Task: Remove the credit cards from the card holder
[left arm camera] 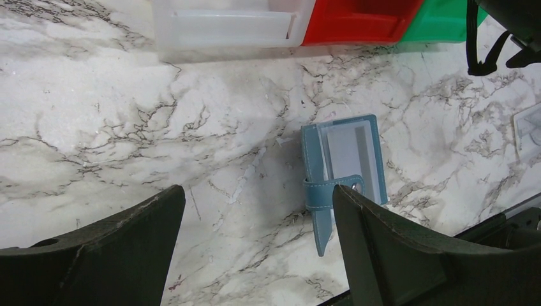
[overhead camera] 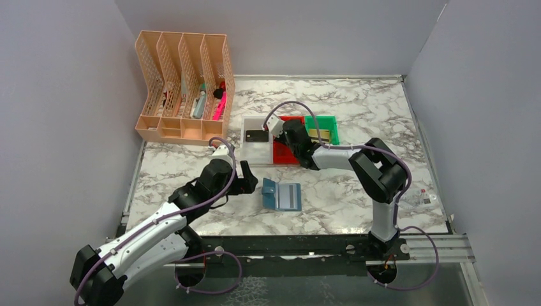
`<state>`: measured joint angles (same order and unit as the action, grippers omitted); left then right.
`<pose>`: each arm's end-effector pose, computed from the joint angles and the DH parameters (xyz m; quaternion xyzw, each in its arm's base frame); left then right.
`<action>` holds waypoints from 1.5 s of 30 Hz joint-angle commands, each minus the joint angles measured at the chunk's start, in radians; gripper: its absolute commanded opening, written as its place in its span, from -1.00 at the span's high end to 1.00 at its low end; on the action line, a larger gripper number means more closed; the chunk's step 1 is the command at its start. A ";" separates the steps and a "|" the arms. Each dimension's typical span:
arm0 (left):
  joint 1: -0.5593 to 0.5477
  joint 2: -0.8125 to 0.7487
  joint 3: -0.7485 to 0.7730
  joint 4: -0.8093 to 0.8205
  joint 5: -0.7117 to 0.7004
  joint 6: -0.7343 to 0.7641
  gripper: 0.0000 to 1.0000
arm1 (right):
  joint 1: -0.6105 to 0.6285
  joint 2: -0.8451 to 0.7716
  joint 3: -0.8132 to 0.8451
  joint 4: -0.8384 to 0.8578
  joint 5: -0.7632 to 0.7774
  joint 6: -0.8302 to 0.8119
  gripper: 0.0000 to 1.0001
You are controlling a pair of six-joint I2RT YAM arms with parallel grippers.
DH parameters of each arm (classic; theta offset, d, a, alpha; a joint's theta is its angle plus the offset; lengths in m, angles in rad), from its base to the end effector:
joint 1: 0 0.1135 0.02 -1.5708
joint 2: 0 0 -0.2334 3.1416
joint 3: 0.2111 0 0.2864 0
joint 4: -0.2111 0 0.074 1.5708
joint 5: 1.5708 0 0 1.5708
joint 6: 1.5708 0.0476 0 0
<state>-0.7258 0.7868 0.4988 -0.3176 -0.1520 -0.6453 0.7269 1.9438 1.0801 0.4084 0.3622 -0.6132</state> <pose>0.1845 -0.1541 0.1879 0.0003 0.8839 -0.2409 0.4008 0.3393 0.2792 0.1048 -0.4436 0.7133 -0.1230 0.5285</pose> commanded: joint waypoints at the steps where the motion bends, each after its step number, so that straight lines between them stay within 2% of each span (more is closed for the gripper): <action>1: 0.006 -0.027 -0.007 -0.001 -0.020 0.004 -0.78 | 0.006 0.039 0.038 -0.013 0.029 -0.038 0.88; 9: 0.006 -0.044 -0.010 -0.001 -0.010 0.001 -0.79 | 0.006 0.045 0.047 -0.027 0.014 -0.021 0.76; 16: 0.006 -0.045 -0.011 -0.001 -0.005 -0.008 -0.79 | 0.006 0.012 0.037 -0.025 -0.031 0.027 0.50; 29: 0.006 -0.044 -0.011 -0.002 0.003 -0.014 -0.79 | 0.006 -0.060 0.019 -0.072 -0.146 0.103 0.43; 33: 0.006 -0.045 -0.013 -0.002 0.011 -0.023 -0.79 | 0.005 -0.104 -0.004 -0.068 -0.132 0.144 0.43; 37: 0.006 -0.044 -0.006 0.010 0.027 -0.027 -0.79 | 0.005 -0.220 -0.045 -0.086 -0.122 0.304 0.43; 40: 0.006 -0.043 0.008 0.025 0.061 -0.025 -0.79 | 0.005 -0.355 -0.090 -0.158 -0.181 0.500 0.41; 45: 0.007 -0.042 0.029 0.106 0.160 -0.021 -0.77 | 0.005 -0.565 -0.167 -0.403 -0.249 0.895 0.07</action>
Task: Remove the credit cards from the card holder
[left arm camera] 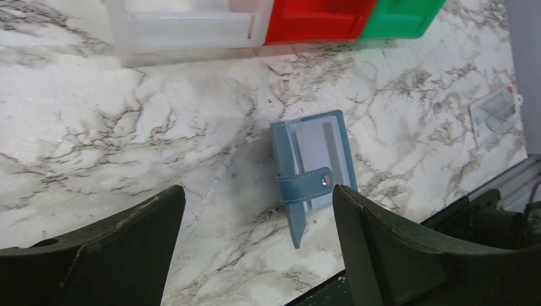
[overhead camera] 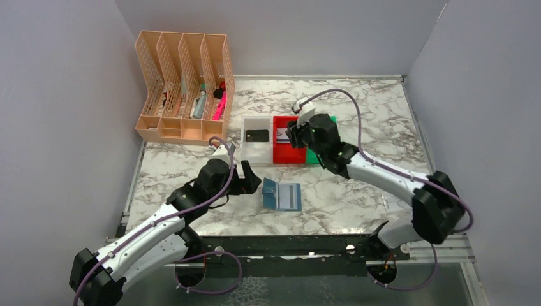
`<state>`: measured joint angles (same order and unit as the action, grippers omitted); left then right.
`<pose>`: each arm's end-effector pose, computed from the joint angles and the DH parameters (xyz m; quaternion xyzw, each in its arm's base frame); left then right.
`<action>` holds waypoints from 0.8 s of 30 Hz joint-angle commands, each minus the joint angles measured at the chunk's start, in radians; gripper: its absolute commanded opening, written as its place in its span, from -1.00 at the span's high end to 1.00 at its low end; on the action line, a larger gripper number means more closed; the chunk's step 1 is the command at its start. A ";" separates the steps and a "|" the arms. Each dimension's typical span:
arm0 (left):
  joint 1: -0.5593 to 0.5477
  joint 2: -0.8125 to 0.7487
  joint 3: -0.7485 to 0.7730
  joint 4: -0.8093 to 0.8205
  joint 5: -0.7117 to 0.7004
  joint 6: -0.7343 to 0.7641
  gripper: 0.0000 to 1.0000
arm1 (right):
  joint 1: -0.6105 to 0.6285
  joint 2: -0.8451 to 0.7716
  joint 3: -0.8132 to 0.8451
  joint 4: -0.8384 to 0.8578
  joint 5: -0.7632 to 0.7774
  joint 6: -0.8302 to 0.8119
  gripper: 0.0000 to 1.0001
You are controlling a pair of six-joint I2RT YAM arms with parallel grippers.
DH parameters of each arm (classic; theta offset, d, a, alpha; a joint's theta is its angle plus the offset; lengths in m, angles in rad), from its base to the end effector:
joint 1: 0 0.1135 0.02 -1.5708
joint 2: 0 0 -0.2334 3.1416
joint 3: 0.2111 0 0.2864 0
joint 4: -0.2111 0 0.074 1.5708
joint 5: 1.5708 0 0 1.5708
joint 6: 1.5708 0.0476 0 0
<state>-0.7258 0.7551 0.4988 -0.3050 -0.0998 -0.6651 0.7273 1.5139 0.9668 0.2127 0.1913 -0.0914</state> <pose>0.1818 -0.1550 0.1959 0.0024 0.8745 -0.2759 0.3988 0.2982 0.2533 0.2125 -0.2721 0.7662 0.1064 0.5723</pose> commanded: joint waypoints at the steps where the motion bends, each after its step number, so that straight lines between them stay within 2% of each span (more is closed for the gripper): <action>1: 0.006 -0.007 0.033 0.119 0.136 0.000 -0.76 | 0.004 -0.166 -0.084 -0.234 -0.097 0.437 0.03; 8: 0.006 0.108 0.060 0.309 0.384 -0.006 -0.55 | 0.004 -0.373 -0.347 -0.241 -0.230 0.743 0.03; 13: 0.004 0.240 0.098 0.322 0.468 0.006 -0.36 | 0.004 -0.402 -0.459 -0.214 -0.294 0.905 0.11; 19: -0.008 0.360 0.126 0.322 0.515 0.017 -0.28 | 0.004 -0.348 -0.490 -0.131 -0.383 0.951 0.19; 24: -0.018 0.441 0.118 0.290 0.450 0.030 -0.23 | 0.004 -0.297 -0.466 -0.098 -0.426 0.950 0.20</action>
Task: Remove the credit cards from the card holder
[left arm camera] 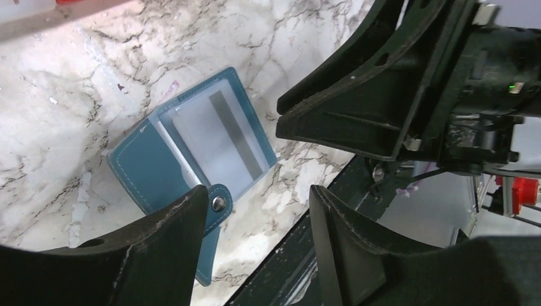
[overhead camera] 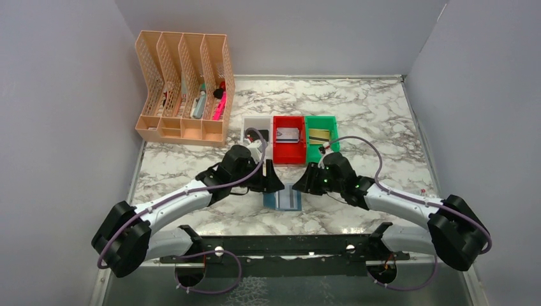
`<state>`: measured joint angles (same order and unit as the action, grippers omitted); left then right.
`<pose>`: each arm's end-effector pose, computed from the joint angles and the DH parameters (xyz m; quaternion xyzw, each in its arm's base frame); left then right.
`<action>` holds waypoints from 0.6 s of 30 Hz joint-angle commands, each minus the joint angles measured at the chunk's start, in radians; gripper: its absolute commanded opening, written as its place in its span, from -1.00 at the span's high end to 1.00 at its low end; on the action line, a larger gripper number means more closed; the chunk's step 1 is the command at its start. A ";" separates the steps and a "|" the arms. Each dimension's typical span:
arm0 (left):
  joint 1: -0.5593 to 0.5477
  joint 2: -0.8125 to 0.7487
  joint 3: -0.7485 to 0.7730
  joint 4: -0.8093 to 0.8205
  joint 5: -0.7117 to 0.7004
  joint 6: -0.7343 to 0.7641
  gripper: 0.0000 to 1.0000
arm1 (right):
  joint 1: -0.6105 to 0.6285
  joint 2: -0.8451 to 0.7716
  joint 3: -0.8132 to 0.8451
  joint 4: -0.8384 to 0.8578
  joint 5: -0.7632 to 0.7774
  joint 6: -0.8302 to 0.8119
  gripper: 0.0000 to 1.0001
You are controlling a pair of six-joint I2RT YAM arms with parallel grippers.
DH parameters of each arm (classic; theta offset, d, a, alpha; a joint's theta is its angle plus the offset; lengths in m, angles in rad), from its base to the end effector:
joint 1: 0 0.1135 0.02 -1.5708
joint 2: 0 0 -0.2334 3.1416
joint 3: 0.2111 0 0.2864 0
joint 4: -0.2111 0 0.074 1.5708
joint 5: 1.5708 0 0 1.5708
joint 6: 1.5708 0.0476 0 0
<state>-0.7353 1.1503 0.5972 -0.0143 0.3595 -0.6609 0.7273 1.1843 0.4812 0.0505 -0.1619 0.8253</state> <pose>0.2072 -0.2100 0.1668 0.1180 0.8588 -0.4242 0.2617 0.2045 0.1923 0.1209 0.0080 0.8942 0.3612 0.2644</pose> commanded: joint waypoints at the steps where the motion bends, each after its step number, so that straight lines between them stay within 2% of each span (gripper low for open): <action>1: -0.010 0.061 0.014 -0.012 -0.029 0.031 -0.20 | 0.004 0.044 0.024 0.068 -0.083 0.032 0.20; 7: -0.010 0.105 -0.032 -0.042 -0.118 0.035 -0.13 | 0.004 0.114 0.049 0.075 -0.137 0.041 0.23; 12: -0.012 0.094 -0.051 -0.042 -0.142 0.038 -0.13 | 0.004 0.174 0.054 0.099 -0.177 0.045 0.24; 18: -0.012 0.085 -0.060 -0.044 -0.137 0.048 -0.13 | 0.004 0.204 0.068 0.054 -0.151 0.046 0.25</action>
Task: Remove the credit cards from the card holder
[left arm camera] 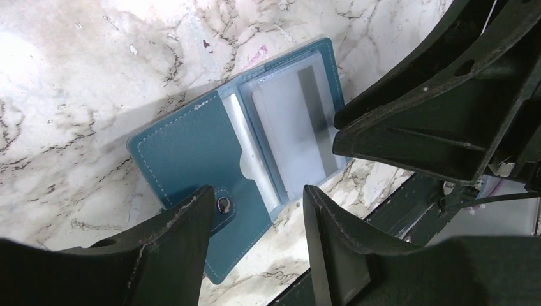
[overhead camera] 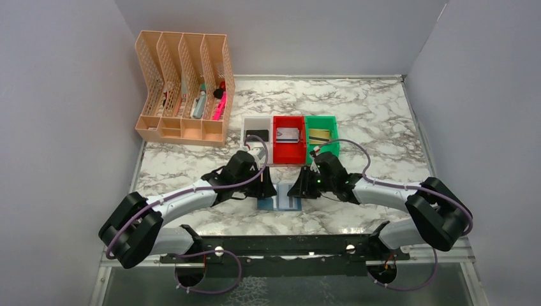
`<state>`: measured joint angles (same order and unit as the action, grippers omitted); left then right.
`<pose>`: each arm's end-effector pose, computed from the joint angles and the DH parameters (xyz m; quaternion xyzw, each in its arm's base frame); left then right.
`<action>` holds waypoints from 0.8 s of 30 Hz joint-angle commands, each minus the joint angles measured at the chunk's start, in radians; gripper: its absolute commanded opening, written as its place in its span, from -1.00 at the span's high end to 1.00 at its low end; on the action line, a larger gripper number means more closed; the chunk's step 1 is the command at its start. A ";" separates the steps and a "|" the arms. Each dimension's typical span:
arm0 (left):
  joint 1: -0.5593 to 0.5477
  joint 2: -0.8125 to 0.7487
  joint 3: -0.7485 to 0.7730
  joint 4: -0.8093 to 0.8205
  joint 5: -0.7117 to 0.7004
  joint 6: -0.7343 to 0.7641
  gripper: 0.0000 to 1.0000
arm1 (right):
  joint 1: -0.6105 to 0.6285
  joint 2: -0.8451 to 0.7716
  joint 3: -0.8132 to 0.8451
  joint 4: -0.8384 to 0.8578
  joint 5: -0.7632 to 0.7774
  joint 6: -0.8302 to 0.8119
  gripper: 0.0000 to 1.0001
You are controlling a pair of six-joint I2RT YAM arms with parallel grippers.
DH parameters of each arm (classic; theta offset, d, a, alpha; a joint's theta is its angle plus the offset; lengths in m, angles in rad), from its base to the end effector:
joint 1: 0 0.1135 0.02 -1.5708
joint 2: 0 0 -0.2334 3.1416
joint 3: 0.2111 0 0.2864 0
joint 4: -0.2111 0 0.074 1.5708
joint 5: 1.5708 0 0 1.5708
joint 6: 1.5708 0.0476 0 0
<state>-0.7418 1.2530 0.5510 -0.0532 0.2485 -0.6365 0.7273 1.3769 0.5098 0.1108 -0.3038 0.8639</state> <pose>0.2038 -0.2026 0.1179 0.0970 0.9071 -0.3380 0.2314 0.2063 0.2027 0.0859 0.0022 0.9096 0.3769 0.1748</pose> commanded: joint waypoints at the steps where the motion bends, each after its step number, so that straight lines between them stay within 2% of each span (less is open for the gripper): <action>1: -0.005 -0.020 -0.015 -0.008 -0.025 0.025 -0.13 | 0.004 0.009 0.040 -0.011 -0.005 0.005 0.25; 24: -0.005 -0.012 -0.030 -0.019 -0.029 0.028 -0.13 | 0.004 0.046 0.079 -0.101 0.047 -0.017 0.24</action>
<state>-0.7418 1.2510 0.5285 -0.0566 0.2413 -0.6231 0.7273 1.4216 0.5678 0.0433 -0.2836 0.8619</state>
